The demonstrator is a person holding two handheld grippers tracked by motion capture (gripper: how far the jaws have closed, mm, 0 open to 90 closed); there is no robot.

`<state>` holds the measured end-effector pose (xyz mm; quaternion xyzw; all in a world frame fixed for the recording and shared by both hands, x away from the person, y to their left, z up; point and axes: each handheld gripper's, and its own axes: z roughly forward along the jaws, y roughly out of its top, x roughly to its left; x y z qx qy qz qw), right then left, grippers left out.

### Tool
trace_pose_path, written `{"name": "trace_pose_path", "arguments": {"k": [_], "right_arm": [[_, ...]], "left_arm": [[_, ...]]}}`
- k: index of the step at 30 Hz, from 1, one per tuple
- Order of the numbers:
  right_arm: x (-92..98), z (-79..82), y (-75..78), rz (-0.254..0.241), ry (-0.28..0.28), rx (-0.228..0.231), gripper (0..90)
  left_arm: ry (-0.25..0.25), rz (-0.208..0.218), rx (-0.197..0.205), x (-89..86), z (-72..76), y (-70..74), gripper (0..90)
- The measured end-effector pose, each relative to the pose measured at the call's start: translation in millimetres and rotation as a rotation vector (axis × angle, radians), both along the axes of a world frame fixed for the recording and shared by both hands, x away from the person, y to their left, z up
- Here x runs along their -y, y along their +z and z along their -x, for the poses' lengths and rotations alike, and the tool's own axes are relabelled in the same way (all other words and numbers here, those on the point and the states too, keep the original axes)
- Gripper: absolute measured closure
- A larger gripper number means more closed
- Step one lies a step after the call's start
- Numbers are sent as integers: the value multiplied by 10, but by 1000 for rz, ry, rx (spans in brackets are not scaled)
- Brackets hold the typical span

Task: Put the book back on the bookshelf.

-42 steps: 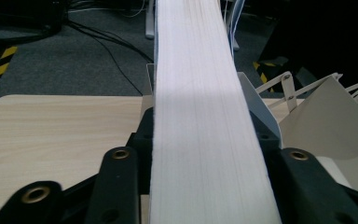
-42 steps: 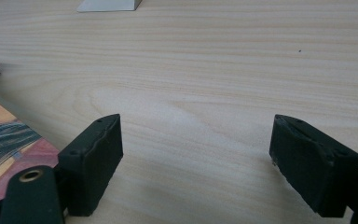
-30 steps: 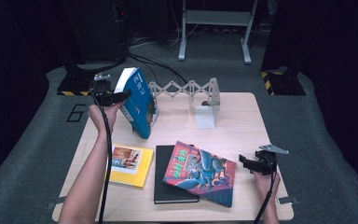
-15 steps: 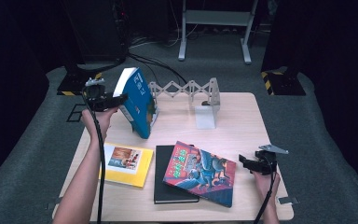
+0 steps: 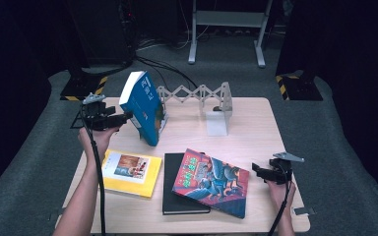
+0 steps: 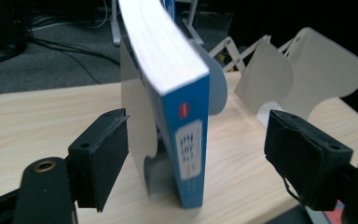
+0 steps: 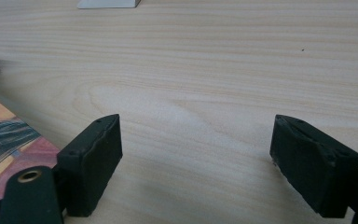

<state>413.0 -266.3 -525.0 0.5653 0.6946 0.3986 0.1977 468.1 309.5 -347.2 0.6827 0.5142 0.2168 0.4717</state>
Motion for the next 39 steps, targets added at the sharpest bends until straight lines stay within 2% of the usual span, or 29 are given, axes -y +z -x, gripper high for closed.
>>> {"name": "trace_pose_path", "arguments": {"k": [3, 5, 14, 20, 26, 28, 29, 31, 39], "right_arm": [[1, -7, -3, 4, 6, 4, 161], [1, -8, -4, 5, 6, 2, 161], [1, -9, -5, 3, 10, -2, 157], [-3, -10, -6, 4, 14, -5, 157], [-8, -12, -5, 5, 16, -9, 157], [-10, -12, -5, 6, 15, -9, 156], [-9, -11, -4, 7, 17, -12, 156], [-14, -8, -3, 6, 14, -16, 156], [-19, -12, -6, 9, 21, -16, 156]], "left_arm": [[-2, 0, -10, -37, 72, -69, 185], [-2, -3, -32, -67, 126, -132, 146], [-8, -12, -115, -188, 299, -543, 47], [8, -9, -150, -268, 402, -767, 1], [43, 0, -175, -354, 530, -979, 0], [53, 17, -188, -380, 560, -1044, 0], [55, 11, -193, -396, 571, -1072, 0], [72, 30, -196, -413, 609, -1127, 0], [97, 5, -217, -503, 781, -1278, 0]]}}
